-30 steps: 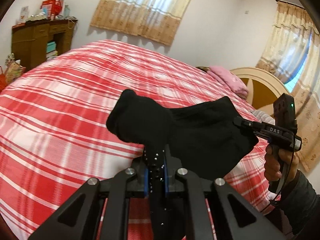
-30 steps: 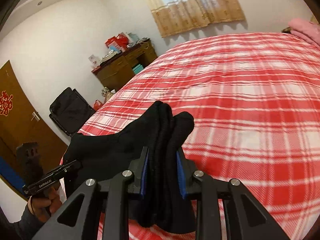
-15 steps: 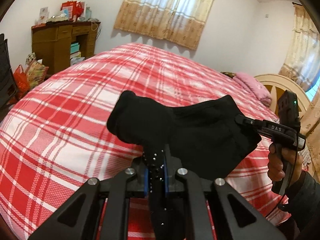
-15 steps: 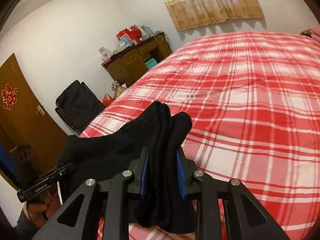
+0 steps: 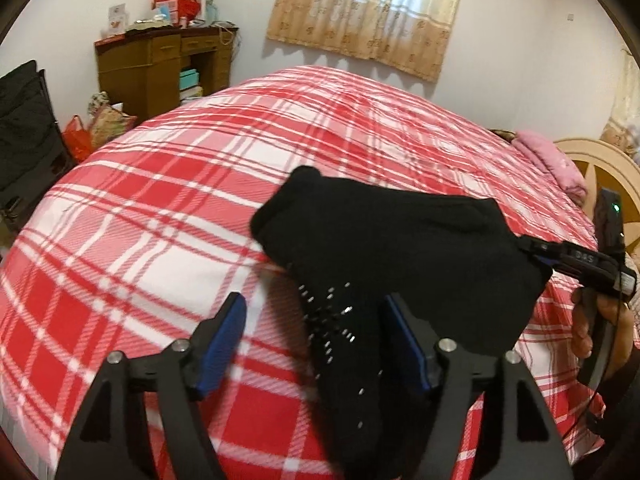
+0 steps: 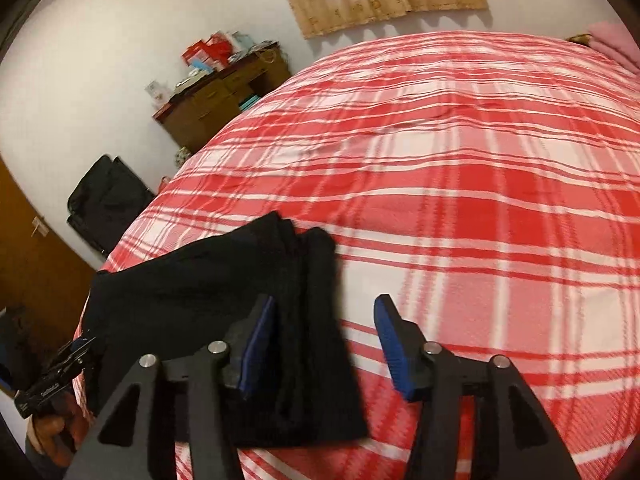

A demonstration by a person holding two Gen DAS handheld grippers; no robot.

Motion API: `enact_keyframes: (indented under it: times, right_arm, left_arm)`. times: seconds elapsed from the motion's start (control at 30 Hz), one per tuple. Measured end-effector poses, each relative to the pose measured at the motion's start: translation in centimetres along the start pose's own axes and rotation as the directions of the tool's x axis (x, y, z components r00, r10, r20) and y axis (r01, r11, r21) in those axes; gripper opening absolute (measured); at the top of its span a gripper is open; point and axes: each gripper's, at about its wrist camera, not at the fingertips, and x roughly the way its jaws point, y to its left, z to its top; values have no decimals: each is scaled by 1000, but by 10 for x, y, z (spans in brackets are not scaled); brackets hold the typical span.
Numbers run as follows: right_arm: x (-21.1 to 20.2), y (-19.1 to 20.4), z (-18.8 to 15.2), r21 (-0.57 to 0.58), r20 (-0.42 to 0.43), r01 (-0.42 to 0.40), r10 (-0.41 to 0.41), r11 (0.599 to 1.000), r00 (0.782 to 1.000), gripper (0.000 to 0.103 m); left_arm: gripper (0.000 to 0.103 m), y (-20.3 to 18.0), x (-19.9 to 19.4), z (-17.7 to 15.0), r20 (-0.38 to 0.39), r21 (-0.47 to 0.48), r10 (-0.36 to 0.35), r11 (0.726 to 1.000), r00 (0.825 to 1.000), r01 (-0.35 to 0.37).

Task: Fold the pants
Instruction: 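Open both tools and release the folded pants onto the bed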

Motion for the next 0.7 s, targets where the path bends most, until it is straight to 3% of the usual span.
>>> enact_keyframes:
  times: [0.17, 0.37, 0.43, 0.57, 0.63, 0.7]
  right_arm:
    - [-32, -26, -13, 55, 26, 71, -72, 996, 997, 54]
    - [-103, -37, -42, 77, 71, 124, -130, 989, 989, 54]
    - [-131, -33, -53, 67, 95, 133, -139, 989, 986, 55]
    - [-195, -17, -78, 13, 180, 166, -165, 986, 970, 63]
    - [-222, -8, -91, -8, 221, 177, -171, 984, 960, 67]
    - [-246, 3, -102, -28, 265, 196, -182, 980, 947, 69]
  left_arm:
    - [77, 5, -17, -8, 8, -30, 59, 998, 998, -59]
    - [82, -12, -55, -14, 86, -16, 69, 998, 994, -68]
    - [90, -22, -68, -13, 118, -8, 64, 998, 991, -64]
    - [92, -50, -100, -7, 193, 48, 34, 998, 981, -44]
    - [99, -60, -115, -7, 226, 60, 9, 998, 974, -23]
    - [100, -70, -129, -10, 253, 74, -14, 997, 967, -5]
